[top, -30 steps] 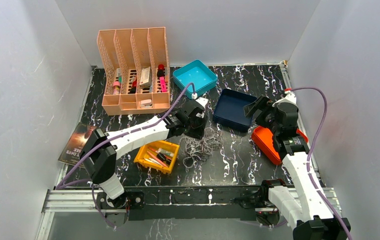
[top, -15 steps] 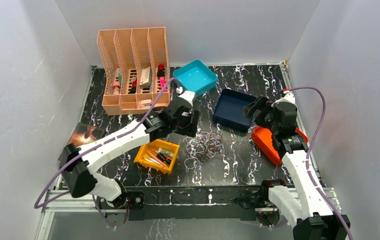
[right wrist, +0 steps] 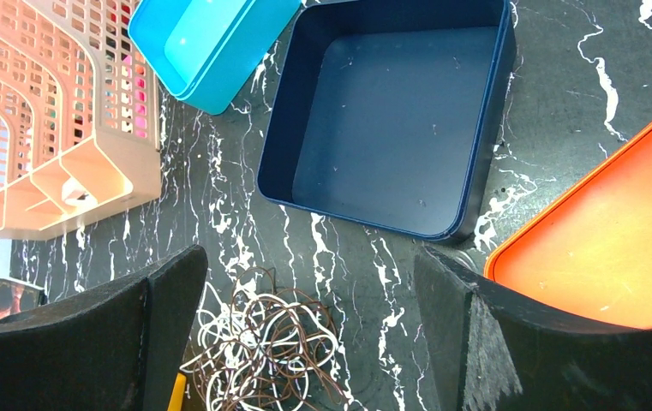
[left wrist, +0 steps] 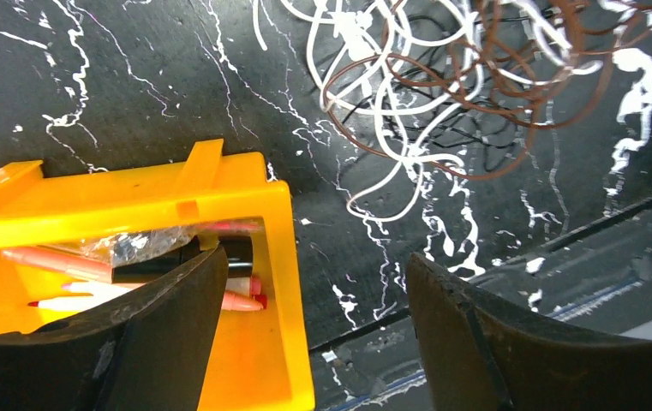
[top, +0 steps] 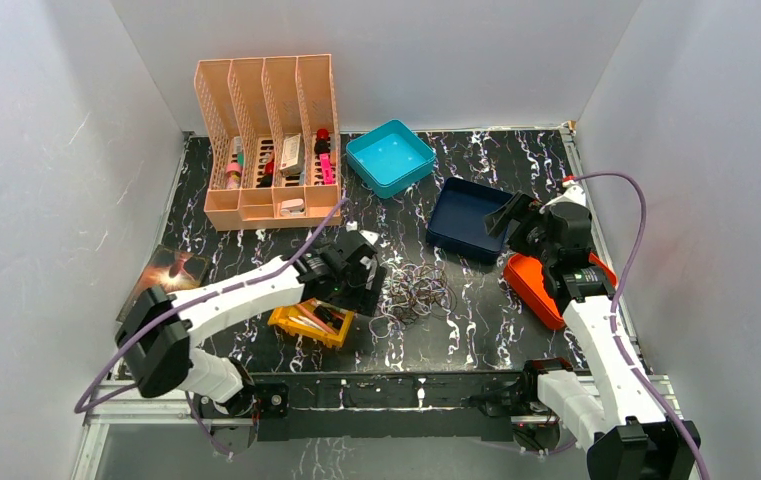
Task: Untangle the cables
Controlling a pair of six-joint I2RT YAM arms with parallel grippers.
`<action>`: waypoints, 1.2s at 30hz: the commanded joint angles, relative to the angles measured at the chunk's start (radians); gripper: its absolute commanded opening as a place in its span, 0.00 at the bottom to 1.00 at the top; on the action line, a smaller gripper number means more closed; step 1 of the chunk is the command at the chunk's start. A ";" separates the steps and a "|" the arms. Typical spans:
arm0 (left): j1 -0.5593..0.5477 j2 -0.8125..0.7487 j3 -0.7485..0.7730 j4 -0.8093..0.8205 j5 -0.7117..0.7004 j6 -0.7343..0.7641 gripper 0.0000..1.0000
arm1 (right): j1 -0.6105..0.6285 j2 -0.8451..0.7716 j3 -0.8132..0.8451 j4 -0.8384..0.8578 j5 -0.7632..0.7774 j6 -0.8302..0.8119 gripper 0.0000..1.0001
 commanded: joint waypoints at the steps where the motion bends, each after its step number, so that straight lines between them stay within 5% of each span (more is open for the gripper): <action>1: 0.000 0.065 -0.004 0.018 -0.021 -0.003 0.76 | -0.003 -0.030 -0.001 0.026 -0.001 -0.014 0.98; 17: 0.135 0.127 0.040 0.093 -0.042 0.029 0.77 | -0.003 -0.046 0.004 0.005 0.009 -0.024 0.98; 36: 0.443 0.046 0.008 -0.150 -0.263 0.035 0.75 | -0.003 -0.039 -0.021 0.030 -0.002 -0.019 0.98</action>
